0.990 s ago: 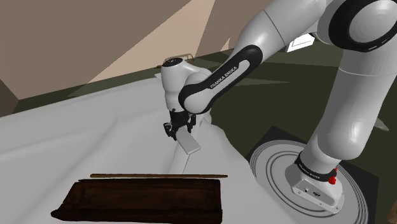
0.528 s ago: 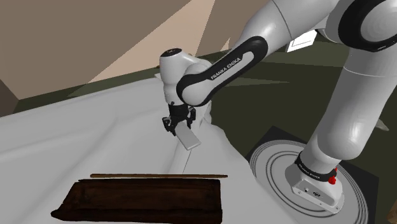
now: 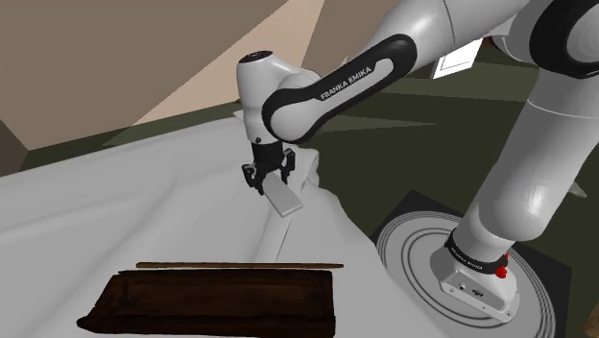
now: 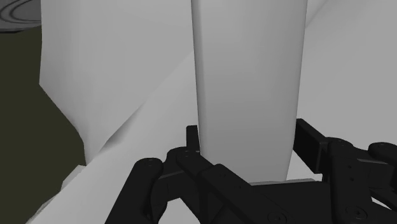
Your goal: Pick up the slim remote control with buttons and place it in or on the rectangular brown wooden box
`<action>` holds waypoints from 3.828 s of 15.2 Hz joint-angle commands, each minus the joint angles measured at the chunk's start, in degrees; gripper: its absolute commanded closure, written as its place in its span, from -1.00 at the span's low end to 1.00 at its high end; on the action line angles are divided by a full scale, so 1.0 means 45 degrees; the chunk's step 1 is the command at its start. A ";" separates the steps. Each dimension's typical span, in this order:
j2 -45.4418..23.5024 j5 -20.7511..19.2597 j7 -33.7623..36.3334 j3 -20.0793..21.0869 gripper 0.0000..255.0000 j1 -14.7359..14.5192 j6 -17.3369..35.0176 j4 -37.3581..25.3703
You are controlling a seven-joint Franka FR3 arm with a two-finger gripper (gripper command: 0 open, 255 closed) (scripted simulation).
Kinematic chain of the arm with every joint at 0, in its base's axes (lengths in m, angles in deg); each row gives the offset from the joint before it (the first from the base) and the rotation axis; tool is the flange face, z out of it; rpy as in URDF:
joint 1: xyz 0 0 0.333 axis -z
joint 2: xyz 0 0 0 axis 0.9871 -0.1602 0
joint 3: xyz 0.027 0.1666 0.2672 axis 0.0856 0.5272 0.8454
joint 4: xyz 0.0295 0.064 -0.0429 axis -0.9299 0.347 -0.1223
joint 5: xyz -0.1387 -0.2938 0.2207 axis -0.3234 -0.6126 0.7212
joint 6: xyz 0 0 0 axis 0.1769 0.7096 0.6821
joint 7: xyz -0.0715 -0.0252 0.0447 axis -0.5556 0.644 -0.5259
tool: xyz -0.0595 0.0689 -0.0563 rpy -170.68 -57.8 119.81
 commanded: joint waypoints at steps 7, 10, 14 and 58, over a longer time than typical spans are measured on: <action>0.0530 0.0320 -0.0263 -0.0013 1.00 0.0069 -0.1320 -0.0860; 0.0687 0.0408 -0.0326 -0.0019 1.00 0.0084 -0.1813 -0.1216; 0.0855 0.0499 -0.0392 -0.0029 1.00 0.0100 -0.2474 -0.1732; -0.3701 -0.2494 0.7079 0.2159 1.00 -0.4475 -0.2231 -0.4963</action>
